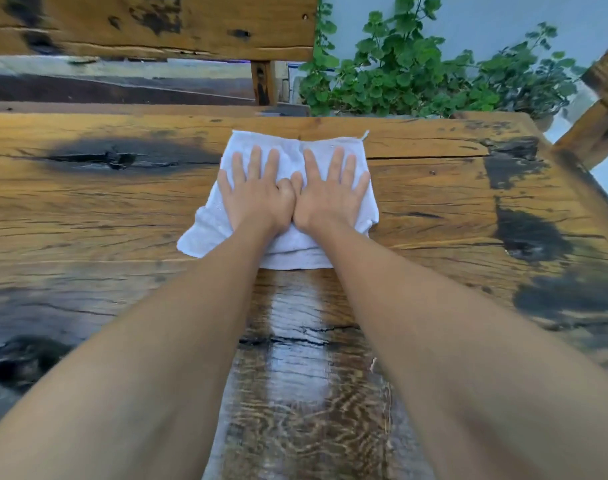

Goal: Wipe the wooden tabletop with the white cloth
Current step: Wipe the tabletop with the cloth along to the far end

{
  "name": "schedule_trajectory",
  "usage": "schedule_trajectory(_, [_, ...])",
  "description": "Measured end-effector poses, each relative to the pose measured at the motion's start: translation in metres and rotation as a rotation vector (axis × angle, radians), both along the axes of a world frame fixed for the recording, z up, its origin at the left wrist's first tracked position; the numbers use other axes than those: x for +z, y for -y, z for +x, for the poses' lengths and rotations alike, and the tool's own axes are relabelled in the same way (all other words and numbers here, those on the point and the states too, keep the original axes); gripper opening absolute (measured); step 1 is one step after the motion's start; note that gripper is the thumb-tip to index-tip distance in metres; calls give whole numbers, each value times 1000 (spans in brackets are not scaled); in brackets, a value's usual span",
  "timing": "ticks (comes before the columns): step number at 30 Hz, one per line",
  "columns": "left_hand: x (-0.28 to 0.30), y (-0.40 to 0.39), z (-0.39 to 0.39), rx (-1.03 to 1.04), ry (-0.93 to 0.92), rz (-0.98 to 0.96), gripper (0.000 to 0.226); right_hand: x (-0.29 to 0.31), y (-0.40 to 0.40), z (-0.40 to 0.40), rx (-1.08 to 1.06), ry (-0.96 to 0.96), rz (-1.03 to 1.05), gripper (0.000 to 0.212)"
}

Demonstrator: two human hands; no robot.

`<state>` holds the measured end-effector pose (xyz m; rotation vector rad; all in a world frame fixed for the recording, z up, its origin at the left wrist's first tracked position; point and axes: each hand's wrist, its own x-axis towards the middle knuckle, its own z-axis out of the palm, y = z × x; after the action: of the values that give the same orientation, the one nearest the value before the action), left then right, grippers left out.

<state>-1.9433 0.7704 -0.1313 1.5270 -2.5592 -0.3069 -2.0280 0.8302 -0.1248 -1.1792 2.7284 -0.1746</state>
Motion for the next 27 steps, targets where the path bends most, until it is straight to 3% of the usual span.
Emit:
schedule_trajectory(9, [-6, -119, 68, 35, -13, 56, 60, -2, -113, 67, 35, 0, 22, 56])
schedule_trajectory(21, [7, -363, 202, -17, -7, 149, 64, 7, -360, 196, 36, 54, 78, 55])
schedule_trajectory(27, [15, -479, 259, -44, -20, 169, 64, 10, -479, 256, -102, 56, 51, 58])
